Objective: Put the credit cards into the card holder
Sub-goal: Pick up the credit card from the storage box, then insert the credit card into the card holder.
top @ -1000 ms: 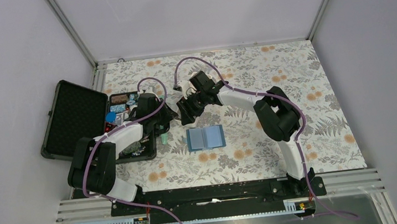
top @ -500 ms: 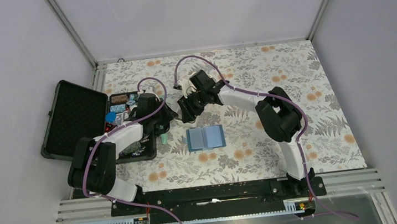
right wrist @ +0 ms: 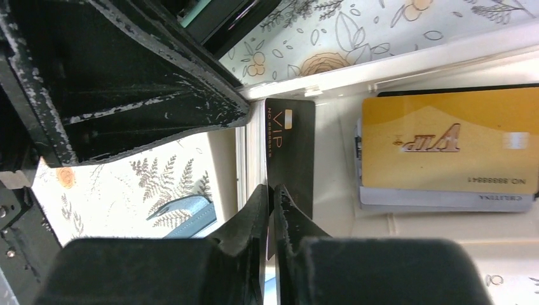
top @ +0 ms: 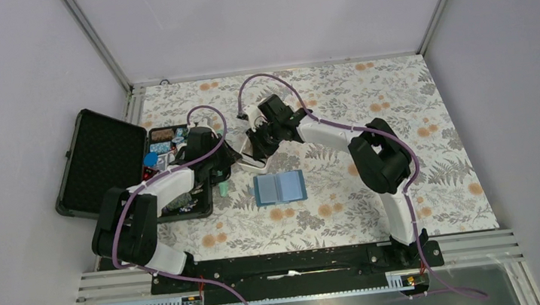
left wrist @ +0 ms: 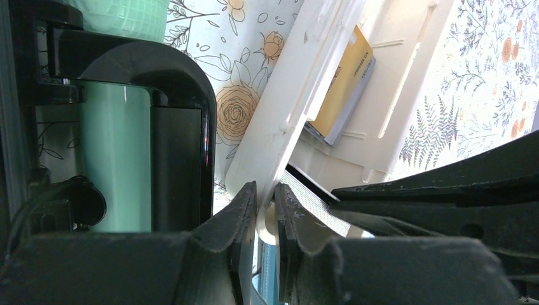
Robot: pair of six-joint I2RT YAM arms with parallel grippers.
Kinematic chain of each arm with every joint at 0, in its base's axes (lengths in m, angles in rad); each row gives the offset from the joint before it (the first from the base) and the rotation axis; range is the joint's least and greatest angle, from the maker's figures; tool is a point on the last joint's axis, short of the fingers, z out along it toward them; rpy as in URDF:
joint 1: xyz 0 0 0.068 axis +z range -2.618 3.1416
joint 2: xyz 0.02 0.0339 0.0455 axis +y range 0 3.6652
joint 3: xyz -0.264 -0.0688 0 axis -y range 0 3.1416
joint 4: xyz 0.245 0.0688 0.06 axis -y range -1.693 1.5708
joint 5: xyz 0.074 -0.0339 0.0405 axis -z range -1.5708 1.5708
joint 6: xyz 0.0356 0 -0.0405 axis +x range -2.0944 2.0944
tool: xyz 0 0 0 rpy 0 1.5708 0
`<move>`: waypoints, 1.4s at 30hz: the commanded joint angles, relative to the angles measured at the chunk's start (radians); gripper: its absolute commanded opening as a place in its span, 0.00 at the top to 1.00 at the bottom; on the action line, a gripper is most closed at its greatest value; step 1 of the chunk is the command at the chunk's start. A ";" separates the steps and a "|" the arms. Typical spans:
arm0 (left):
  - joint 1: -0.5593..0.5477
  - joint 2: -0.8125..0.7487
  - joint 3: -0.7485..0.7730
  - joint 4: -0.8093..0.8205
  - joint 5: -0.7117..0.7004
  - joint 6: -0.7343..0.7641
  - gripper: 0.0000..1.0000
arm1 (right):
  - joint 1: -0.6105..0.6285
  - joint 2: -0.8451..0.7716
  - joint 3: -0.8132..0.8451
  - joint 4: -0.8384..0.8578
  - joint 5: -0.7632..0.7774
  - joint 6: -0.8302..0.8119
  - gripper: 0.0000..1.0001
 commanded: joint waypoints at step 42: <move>-0.198 -0.531 -0.182 -0.152 -0.169 -0.086 0.41 | 0.085 -0.937 -0.898 0.459 0.573 0.739 1.00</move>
